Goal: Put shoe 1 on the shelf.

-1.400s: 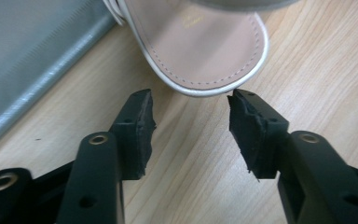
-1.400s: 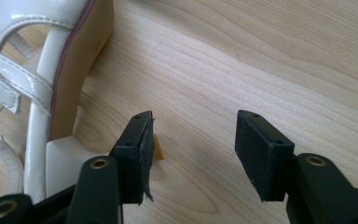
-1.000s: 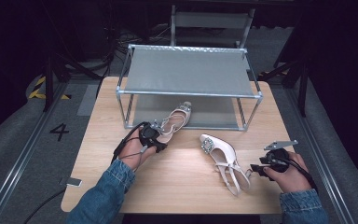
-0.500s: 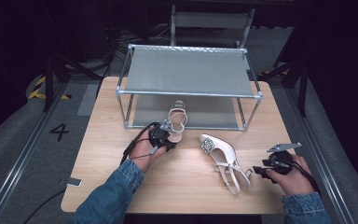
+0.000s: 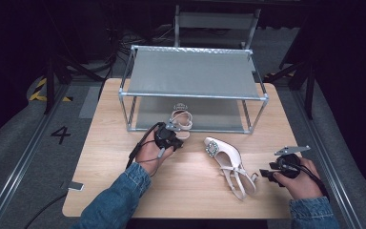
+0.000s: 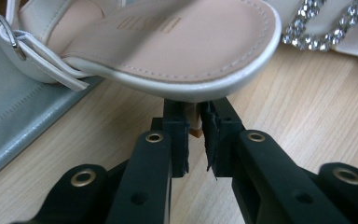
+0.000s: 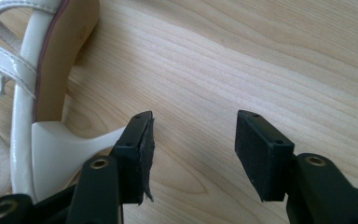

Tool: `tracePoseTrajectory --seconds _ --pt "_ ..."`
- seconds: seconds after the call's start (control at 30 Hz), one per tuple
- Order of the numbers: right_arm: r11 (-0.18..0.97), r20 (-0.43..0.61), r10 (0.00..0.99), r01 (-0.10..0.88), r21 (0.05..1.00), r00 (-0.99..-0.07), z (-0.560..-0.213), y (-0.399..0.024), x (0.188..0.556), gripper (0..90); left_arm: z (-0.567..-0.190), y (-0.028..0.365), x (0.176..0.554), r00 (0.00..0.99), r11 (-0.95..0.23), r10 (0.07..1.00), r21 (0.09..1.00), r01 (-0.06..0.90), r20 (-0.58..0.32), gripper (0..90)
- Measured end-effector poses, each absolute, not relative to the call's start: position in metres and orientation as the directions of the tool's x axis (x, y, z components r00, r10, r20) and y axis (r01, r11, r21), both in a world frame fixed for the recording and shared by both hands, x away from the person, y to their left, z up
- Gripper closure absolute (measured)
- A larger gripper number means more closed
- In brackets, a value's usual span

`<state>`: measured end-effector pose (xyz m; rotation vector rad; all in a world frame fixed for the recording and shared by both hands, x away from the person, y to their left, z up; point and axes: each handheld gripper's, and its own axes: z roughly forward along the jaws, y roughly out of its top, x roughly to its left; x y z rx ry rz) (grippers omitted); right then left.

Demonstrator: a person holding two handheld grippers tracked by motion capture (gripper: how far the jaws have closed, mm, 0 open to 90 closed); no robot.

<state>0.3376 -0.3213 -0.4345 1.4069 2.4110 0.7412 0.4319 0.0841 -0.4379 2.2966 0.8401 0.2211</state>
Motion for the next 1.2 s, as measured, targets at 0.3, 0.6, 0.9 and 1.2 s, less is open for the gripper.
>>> tracePoseTrajectory --seconds 0.3,0.6,0.9,1.2 --pt "0.409 0.035 0.862 0.733 0.544 -0.506 -0.435 -0.320 0.340 48.6 -0.426 0.081 0.447 0.742 -0.525 0.669 0.678 0.514 -0.044 80.7" --pt "0.413 0.030 0.860 0.728 0.548 -0.510 -0.434 -0.318 0.341 48.8 -0.423 0.084 0.466 0.704 -0.479 0.709 0.706 0.523 -0.040 80.6" --pt "0.408 0.023 0.860 0.714 0.569 -0.509 -0.431 -0.320 0.340 49.6 -0.428 0.084 0.492 0.672 -0.454 0.740 0.720 0.526 -0.025 80.4" --pt "0.405 0.023 0.861 0.712 0.574 -0.508 -0.430 -0.322 0.337 49.7 -0.443 0.080 0.510 0.664 -0.470 0.748 0.718 0.513 0.015 80.5"
